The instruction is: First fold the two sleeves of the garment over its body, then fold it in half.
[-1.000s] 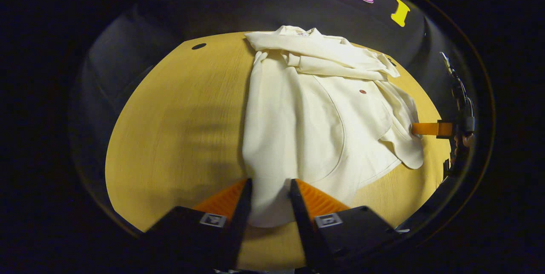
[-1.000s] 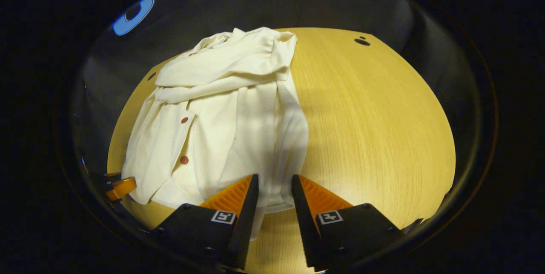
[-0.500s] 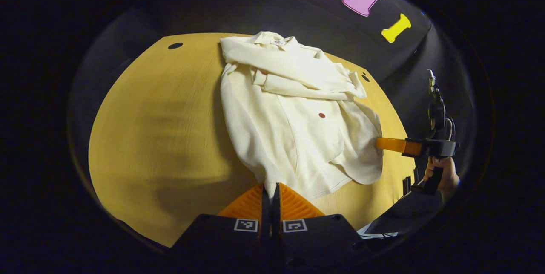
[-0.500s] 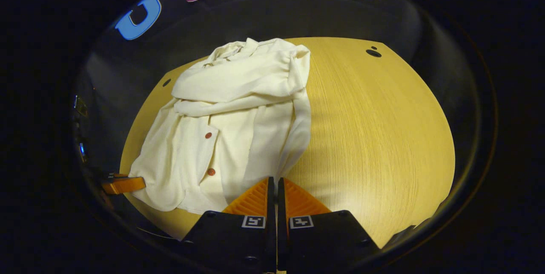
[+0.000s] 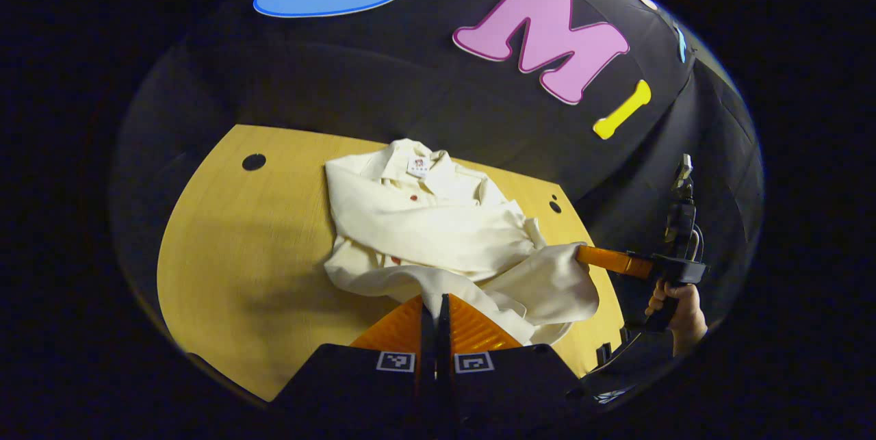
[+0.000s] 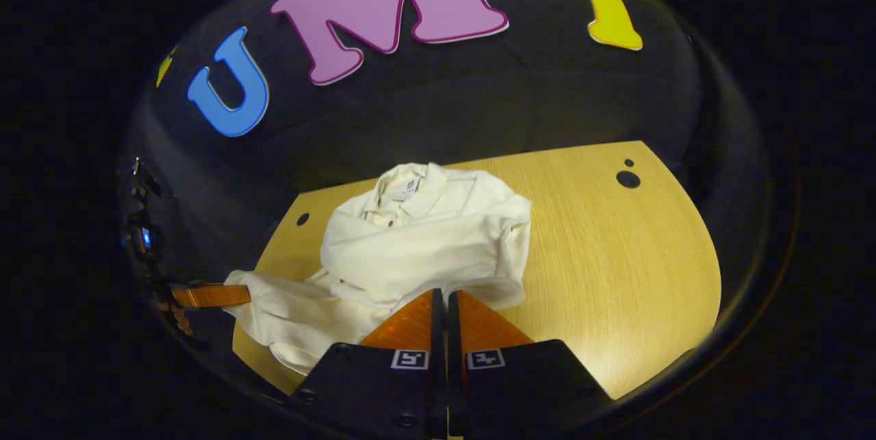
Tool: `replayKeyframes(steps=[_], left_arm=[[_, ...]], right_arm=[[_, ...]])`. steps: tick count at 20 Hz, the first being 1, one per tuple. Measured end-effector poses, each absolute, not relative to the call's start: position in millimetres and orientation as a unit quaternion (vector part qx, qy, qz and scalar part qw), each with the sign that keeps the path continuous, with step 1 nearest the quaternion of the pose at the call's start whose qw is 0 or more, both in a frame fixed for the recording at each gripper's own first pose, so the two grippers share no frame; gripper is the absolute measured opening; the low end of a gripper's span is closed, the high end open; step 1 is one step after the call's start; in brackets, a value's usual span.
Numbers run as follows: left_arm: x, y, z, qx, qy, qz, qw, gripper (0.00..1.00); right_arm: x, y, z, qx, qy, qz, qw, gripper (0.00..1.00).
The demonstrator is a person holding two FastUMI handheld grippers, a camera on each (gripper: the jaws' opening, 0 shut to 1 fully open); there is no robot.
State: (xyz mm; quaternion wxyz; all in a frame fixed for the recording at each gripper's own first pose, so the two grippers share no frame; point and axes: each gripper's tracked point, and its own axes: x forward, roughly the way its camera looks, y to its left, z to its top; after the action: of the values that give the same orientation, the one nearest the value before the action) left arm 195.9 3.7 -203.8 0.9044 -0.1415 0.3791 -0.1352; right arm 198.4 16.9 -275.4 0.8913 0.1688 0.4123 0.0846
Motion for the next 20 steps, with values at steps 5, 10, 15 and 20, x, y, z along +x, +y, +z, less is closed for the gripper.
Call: replayKeyframes(steps=[5,10,15,20], left_arm=[[300.2,22.1,-189.9,-0.155,0.316,-0.117,0.928,0.06],[389.0,61.3,-225.8,-0.127,0.286,-0.085,0.946,0.08],[431.7,73.9,-298.2,-0.11,0.314,-0.048,0.942,0.31],[432.3,75.0,-286.4,-0.062,0.269,-0.017,0.961,1.0]], right_arm=[[297.2,17.7,-265.9,0.155,0.373,0.075,0.912,0.05],[392.7,8.0,-302.7,0.129,0.36,0.026,0.924,0.08],[438.2,-9.5,-359.3,0.088,0.363,-0.011,0.928,0.25],[421.2,-11.7,-357.3,0.023,0.332,-0.007,0.943,0.73]])
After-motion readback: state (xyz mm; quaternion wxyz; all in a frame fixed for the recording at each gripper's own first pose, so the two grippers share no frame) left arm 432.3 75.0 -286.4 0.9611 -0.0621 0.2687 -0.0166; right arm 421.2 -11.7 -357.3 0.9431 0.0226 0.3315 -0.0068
